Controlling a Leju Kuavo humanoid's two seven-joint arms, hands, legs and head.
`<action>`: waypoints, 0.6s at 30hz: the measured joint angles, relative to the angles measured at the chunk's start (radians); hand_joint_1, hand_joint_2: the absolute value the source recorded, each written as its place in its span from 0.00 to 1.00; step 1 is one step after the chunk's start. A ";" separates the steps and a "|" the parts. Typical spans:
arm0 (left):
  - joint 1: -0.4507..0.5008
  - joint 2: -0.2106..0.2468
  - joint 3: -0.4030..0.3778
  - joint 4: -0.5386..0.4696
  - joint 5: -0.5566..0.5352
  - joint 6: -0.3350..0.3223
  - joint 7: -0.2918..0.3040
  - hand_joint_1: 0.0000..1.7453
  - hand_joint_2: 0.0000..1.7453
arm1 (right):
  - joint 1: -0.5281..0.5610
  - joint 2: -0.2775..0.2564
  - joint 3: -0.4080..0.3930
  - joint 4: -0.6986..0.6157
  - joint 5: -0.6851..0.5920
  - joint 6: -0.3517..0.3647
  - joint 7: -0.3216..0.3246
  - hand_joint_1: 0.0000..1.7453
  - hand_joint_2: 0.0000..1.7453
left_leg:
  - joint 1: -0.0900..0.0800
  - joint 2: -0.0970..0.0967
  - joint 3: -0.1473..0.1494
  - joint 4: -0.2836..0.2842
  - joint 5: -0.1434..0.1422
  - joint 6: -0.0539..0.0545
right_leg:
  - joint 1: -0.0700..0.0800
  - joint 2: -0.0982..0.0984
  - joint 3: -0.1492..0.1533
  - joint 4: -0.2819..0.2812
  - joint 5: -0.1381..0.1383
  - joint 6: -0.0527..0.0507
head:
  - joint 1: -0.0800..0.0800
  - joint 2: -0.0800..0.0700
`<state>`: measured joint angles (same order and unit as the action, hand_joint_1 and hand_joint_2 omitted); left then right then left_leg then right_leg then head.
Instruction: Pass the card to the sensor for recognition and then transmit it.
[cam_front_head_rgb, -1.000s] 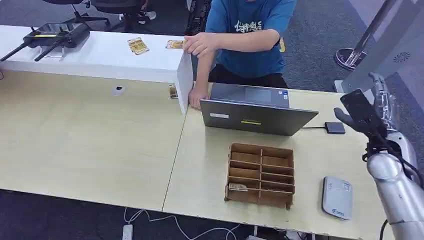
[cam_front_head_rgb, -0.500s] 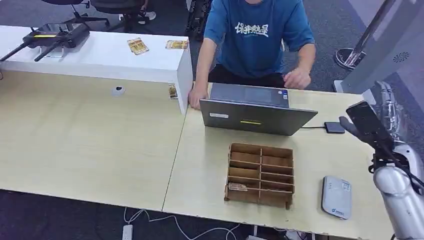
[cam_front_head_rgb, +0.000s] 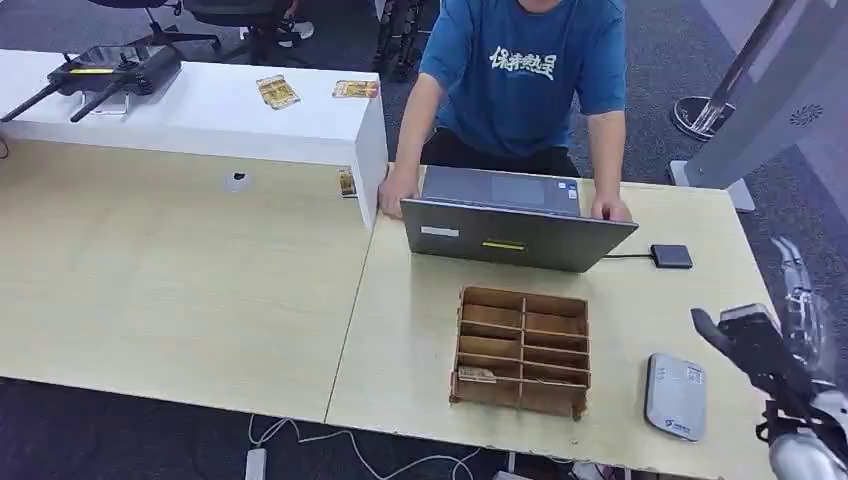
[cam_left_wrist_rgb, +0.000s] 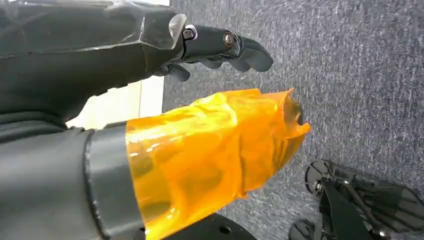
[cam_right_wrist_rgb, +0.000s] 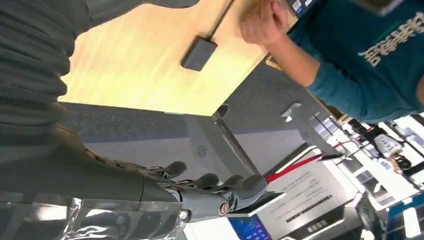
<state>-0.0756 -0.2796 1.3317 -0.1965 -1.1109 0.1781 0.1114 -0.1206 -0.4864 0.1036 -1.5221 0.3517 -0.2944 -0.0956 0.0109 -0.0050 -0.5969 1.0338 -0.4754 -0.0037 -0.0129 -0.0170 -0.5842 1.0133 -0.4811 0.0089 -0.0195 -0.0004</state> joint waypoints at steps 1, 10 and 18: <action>0.002 -0.002 0.004 0.000 0.002 0.002 -0.002 0.00 0.00 | 0.057 0.000 -0.020 -0.037 0.006 -0.004 -0.018 0.00 1.00 | 0.000 -0.001 0.000 0.000 -0.001 -0.001 | 0.000 -0.001 0.001 0.000 -0.001 0.000 | 0.000 0.000; 0.004 -0.008 0.019 0.000 0.013 0.005 -0.010 0.00 0.00 | 0.248 0.003 -0.105 -0.184 0.016 0.000 -0.050 0.00 1.00 | 0.000 0.004 0.003 0.000 -0.002 -0.002 | 0.000 0.003 0.000 0.000 -0.001 -0.001 | 0.000 0.000; 0.004 -0.016 0.026 0.000 0.029 0.015 -0.023 0.00 0.00 | 0.374 0.029 -0.118 -0.267 0.016 -0.031 -0.101 0.00 1.00 | 0.000 0.004 0.003 0.000 -0.002 -0.002 | 0.000 0.004 0.000 0.000 -0.001 -0.001 | 0.000 0.000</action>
<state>-0.0714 -0.2956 1.3581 -0.1965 -1.0822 0.1934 0.0889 0.2538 -0.4570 -0.0145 -1.7890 0.3677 -0.3257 -0.1964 0.0108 -0.0013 -0.5944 1.0335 -0.4775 -0.0062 -0.0130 -0.0130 -0.5838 1.0138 -0.4821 0.0076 -0.0198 -0.0004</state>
